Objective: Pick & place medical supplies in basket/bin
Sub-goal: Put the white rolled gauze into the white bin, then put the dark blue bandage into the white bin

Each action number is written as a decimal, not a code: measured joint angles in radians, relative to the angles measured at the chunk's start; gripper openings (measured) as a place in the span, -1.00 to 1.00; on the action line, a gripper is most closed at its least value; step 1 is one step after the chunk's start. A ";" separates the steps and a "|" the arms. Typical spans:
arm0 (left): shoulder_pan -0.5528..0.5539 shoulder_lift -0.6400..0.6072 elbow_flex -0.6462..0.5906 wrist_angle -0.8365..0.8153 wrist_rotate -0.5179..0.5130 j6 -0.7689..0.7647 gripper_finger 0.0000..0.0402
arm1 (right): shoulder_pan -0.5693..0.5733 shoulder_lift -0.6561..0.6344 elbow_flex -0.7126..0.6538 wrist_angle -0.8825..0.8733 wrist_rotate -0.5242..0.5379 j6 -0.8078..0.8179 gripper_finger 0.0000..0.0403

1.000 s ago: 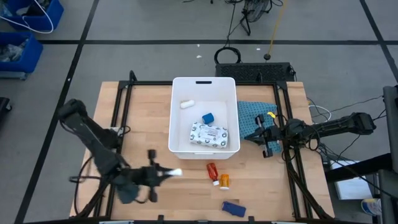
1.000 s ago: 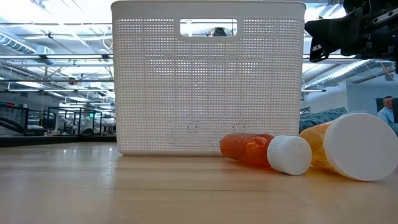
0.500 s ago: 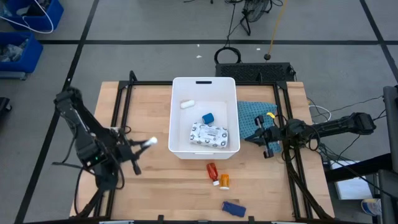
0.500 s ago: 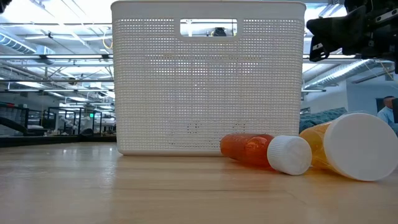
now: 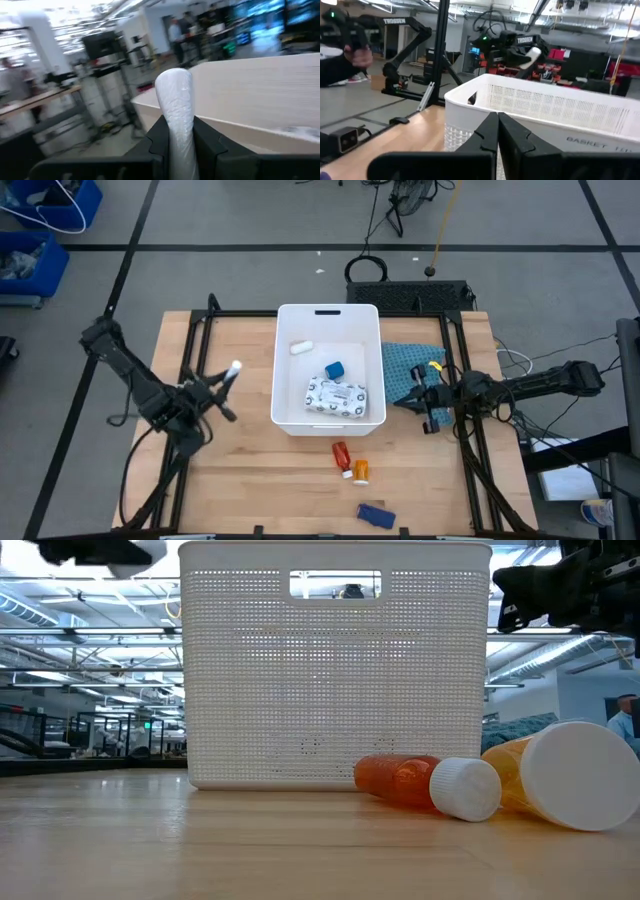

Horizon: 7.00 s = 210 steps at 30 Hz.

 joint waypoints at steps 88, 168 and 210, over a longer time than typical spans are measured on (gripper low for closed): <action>1.078 1.098 0.889 -0.024 1.595 1.325 -0.73 | 0.000 0.000 0.000 0.160 0.008 -0.382 -1.00; 0.971 -0.257 -0.364 1.062 1.709 0.797 -0.99 | 0.000 0.000 0.000 0.154 0.004 -0.323 -1.00; 0.912 -0.302 -0.609 1.231 1.527 0.789 -0.98 | 0.000 0.000 0.000 0.100 0.008 -0.326 -1.00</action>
